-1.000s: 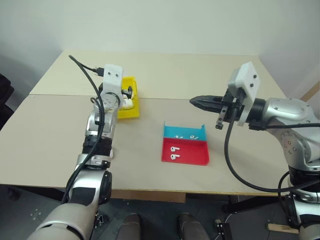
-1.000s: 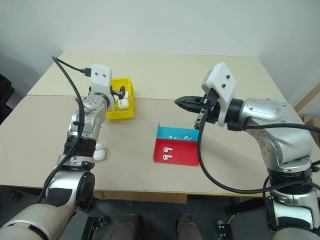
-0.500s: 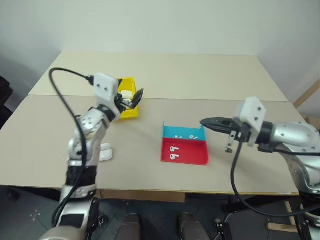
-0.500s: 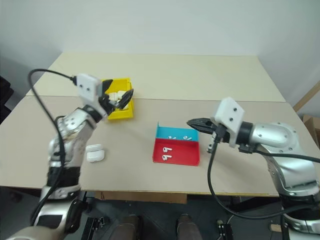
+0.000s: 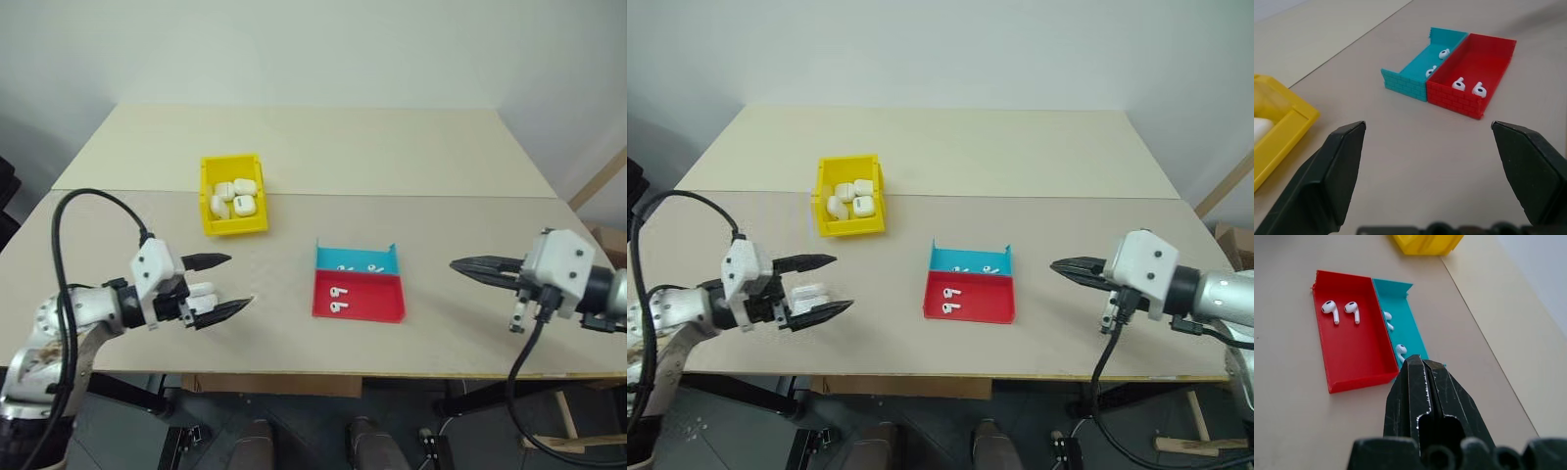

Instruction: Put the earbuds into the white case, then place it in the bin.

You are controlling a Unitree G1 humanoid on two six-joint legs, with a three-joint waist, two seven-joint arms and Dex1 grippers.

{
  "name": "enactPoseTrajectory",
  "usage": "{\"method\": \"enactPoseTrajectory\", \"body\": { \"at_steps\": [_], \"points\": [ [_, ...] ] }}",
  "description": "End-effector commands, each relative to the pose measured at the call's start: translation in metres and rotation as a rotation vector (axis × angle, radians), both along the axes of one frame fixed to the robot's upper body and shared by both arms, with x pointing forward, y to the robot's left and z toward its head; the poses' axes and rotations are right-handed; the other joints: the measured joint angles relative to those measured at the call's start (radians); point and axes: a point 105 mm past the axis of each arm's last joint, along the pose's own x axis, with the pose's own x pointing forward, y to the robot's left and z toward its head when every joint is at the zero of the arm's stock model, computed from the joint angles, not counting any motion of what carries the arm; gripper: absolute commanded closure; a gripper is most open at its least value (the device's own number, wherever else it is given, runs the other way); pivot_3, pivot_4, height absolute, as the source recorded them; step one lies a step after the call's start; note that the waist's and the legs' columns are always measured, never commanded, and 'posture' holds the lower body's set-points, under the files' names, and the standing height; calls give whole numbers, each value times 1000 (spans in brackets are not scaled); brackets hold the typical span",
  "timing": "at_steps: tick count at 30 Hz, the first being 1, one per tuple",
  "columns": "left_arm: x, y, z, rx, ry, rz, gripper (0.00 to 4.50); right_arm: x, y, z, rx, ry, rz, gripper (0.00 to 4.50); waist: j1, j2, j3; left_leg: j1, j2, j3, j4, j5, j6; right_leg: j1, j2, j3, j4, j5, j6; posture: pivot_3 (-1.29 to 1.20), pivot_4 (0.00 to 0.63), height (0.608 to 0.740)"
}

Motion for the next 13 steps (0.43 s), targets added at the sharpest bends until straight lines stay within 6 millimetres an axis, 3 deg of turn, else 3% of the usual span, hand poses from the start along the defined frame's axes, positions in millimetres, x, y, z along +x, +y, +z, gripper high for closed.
{"method": "enactPoseTrajectory", "body": {
  "at_steps": [1, 7, 13],
  "points": [
    [-8, 7, 19, 24, -53, -12, 40, -14, 4, 11, -39, -33, 47, 4500, 0, 0, 0, 0, 0, 0, 0, 0, 0, 0, 0, 0, 0, 0, 0, 0, 150, 740],
    [-23, 5, 25, 33, -39, -66, 40, -8, 1, 7, -65, -30, 31, 4500, -5, 0, 0, 2, 0, 1, 0, 0, 0, 1, 0, 1, 0, 0, 0, 0, 150, 740],
    [-26, 3, 25, 44, -51, -69, 40, -2, -1, 6, -77, -37, 24, 4500, -6, 0, 0, 1, 1, 1, 0, 0, 0, 1, 0, 1, 0, 0, 0, 0, 150, 740]
  ]
}}
